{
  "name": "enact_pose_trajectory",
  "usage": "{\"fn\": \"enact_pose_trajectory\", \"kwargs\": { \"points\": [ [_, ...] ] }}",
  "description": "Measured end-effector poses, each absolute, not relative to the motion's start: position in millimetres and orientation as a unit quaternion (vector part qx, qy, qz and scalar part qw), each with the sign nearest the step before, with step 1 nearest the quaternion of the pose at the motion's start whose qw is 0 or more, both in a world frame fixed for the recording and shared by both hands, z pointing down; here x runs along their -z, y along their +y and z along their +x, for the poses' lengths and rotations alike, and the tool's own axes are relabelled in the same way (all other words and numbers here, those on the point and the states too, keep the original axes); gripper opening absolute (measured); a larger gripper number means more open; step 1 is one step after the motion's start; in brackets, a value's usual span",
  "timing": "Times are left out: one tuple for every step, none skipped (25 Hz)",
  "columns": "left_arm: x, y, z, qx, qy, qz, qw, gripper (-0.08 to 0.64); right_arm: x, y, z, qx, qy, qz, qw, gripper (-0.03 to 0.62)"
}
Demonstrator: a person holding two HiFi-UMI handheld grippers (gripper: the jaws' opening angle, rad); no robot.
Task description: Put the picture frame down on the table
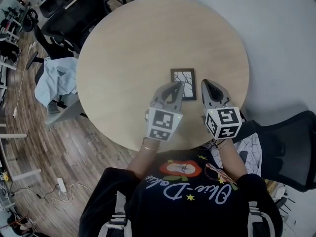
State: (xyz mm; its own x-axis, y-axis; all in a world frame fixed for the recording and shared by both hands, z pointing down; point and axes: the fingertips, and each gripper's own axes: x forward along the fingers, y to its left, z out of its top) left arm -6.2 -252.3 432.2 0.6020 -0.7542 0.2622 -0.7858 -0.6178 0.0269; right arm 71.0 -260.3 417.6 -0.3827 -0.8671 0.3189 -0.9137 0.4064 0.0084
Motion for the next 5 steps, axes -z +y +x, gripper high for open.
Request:
{"fn": "enact_pose_trajectory", "kwargs": {
  "points": [
    [-431.1, -251.4, -5.8, -0.113, -0.431, 0.893, 0.069, 0.002, -416.6, -259.6, 70.6, -0.084, -0.827, 0.538, 0.138, 0.0],
    [-430.1, -250.4, -5.6, -0.112, -0.43, 0.893, 0.068, 0.002, -415.6, -259.0, 70.2, -0.083, -0.828, 0.538, 0.138, 0.0],
    [-429.3, -249.4, -5.5, -0.112, -0.429, 0.894, 0.068, 0.002, -414.8, -258.3, 69.7, -0.082, -0.828, 0.538, 0.138, 0.0],
    [-428.6, -248.5, -5.5, -0.112, -0.428, 0.894, 0.067, 0.002, -414.0, -257.8, 69.1, -0.081, -0.828, 0.537, 0.139, 0.0],
    [-428.0, -247.6, -5.5, -0.112, -0.427, 0.895, 0.067, 0.002, -413.2, -257.2, 68.6, -0.081, -0.828, 0.537, 0.139, -0.001]
  ]
}}
